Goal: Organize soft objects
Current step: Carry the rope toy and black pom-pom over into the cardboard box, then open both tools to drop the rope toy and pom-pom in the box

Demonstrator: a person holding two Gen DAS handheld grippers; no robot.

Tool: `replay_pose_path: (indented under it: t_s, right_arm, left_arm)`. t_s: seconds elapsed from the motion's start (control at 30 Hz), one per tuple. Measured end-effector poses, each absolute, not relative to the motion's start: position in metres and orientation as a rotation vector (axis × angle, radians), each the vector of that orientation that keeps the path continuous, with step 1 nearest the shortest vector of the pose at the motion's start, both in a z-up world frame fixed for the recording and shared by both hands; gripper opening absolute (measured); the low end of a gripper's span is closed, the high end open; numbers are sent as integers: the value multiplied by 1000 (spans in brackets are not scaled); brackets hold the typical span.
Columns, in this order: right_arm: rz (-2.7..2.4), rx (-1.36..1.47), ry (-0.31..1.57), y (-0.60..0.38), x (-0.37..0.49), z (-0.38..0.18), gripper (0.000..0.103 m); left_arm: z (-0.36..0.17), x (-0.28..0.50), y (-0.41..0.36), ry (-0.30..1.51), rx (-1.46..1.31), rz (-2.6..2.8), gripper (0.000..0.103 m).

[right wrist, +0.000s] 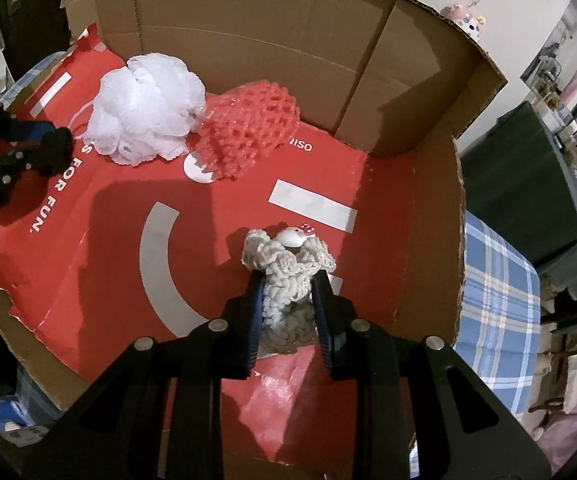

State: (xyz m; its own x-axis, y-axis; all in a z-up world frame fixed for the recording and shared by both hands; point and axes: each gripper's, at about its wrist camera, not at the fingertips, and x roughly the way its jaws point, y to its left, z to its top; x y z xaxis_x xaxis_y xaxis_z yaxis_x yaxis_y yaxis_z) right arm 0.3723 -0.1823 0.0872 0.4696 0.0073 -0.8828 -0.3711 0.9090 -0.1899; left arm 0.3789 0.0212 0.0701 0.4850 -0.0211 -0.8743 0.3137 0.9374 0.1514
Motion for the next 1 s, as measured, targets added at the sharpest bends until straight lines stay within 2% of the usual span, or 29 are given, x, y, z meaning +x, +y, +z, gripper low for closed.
replay_pose_path:
  t_s: [0.07, 0.17, 0.23, 0.43, 0.5, 0.57, 0.6, 0.63, 0.9, 1.0]
  right_arm:
    - [240, -373, 1067, -183, 373, 87, 23]
    - [238, -361, 1076, -185, 375, 87, 24]
    - [238, -353, 1078, -187, 376, 88, 24]
    - [244, -320, 1085, -193, 380, 86, 26]
    - [250, -298, 1088, -195, 380, 87, 27]
    - [251, -293, 1087, -195, 381, 87, 37]
    - [250, -296, 1078, -195, 380, 89, 60]
    - [246, -300, 1062, -195, 378, 91, 74]
    - [246, -293, 985, -194, 363, 118, 74]
    - [244, -267, 919, -197, 342, 144, 74]
  left_arm:
    - [70, 380, 24, 1051, 288, -211, 37]
    - [73, 379, 26, 1037, 276, -214, 51]
    - [75, 377, 23, 1018, 275, -216, 63]
    - [87, 372, 24, 986, 263, -237, 77]
    - [90, 368, 24, 976, 263, -237, 77]
    - [91, 366, 25, 972, 260, -242, 77]
    - [93, 362, 21, 970, 260, -242, 78]
    - [94, 361, 20, 968, 260, -244, 78]
    - [105, 349, 20, 932, 242, -253, 78]
    - [122, 332, 22, 886, 211, -252, 90]
